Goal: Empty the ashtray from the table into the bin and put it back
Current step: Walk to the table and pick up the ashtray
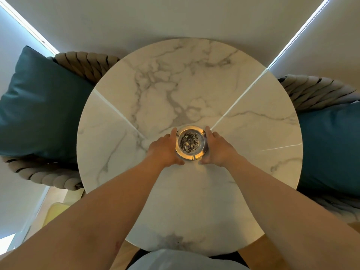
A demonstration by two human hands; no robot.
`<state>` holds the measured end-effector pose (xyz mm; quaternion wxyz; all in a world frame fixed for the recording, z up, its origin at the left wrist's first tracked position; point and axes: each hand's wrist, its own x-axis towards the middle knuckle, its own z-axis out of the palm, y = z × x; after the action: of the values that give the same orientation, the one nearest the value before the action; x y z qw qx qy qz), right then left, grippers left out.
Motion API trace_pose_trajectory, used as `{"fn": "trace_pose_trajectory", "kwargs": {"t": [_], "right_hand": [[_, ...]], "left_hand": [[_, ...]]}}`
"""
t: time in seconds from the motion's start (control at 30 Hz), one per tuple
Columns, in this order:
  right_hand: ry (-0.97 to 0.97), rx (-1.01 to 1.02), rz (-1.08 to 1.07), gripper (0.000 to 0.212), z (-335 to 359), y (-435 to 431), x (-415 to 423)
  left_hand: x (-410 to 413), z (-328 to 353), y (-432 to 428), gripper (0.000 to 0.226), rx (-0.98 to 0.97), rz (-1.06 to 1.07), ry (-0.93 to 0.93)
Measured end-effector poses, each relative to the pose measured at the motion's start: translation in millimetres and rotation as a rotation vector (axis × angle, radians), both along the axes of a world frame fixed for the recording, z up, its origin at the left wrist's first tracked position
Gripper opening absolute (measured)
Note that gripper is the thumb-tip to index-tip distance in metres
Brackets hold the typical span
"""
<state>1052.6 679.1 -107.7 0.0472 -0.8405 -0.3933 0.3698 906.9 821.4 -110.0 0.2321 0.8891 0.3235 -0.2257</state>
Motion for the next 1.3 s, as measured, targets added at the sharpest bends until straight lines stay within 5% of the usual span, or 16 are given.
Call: {"fn": "trace_pose_trajectory", "kwargs": {"t": [0.67,1.3], "right_hand": [[0.009,0.021,-0.040,0.127,-8,7,-11],[-0.015,0.013,-0.022,0.122,15,-22,-84]], "left_hand": [[4,2,5,0.102,-0.026,-0.022,-0.022],[-75,24,-18,0.095,-0.099,-0.045,-0.126]]}}
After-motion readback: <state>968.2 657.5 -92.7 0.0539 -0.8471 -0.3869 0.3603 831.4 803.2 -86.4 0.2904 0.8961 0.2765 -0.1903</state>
